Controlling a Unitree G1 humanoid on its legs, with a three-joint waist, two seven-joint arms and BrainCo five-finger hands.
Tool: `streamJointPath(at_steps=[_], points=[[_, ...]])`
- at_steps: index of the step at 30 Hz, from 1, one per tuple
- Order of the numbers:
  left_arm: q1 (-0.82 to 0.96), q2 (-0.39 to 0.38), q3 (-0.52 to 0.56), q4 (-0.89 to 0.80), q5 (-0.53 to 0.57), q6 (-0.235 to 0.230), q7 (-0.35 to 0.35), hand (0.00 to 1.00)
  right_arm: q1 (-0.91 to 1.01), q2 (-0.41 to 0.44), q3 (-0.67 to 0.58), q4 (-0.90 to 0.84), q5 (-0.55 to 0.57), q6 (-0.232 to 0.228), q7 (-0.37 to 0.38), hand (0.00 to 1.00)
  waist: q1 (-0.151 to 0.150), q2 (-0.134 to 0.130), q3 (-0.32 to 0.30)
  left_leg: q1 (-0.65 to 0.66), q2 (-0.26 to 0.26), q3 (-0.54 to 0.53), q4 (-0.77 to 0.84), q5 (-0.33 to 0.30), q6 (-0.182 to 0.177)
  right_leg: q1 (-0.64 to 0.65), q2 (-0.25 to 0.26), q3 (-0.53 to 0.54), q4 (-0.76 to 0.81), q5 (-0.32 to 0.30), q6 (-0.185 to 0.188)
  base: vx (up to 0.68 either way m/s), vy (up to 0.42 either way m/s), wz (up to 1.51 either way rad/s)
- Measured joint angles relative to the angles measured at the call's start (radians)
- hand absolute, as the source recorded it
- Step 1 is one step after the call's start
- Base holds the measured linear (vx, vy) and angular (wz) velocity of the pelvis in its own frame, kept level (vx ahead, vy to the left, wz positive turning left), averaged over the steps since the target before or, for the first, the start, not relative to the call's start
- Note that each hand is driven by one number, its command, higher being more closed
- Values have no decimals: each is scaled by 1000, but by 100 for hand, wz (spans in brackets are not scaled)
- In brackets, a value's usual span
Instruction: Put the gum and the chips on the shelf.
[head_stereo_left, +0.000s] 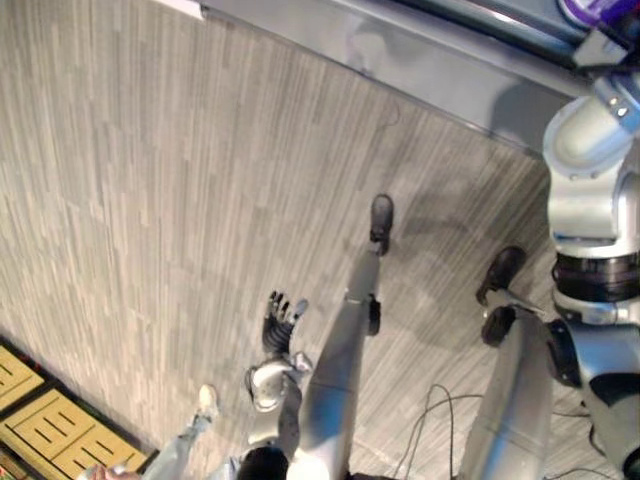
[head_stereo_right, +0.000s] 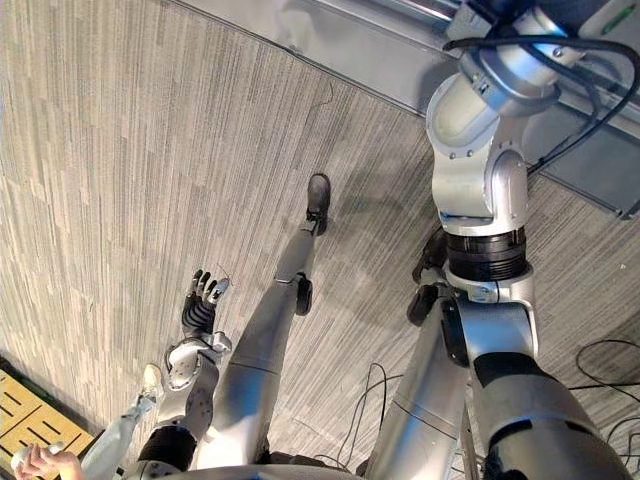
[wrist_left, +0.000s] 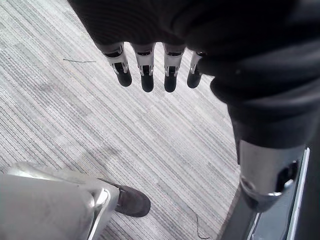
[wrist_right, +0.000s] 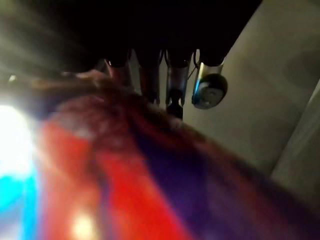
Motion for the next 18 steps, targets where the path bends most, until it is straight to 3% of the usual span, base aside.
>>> streamJointPath(at_steps=[9, 18], points=[[23, 1, 2, -98, -8, -9, -18, 0, -87, -85, 24, -49, -57, 49, 10, 100, -11, 0, 0, -93, 3, 4, 47, -2, -2, -88, 10, 19, 28, 0, 0, -71, -17, 4], [60, 3, 13, -163, -45, -8, -20, 0, -103, -108, 50, -66, -82, 53, 50, 100, -30, -4, -2, -117, 10, 26, 66, -3, -3, -99, 11, 25, 18, 3, 4, -57, -12, -1]])
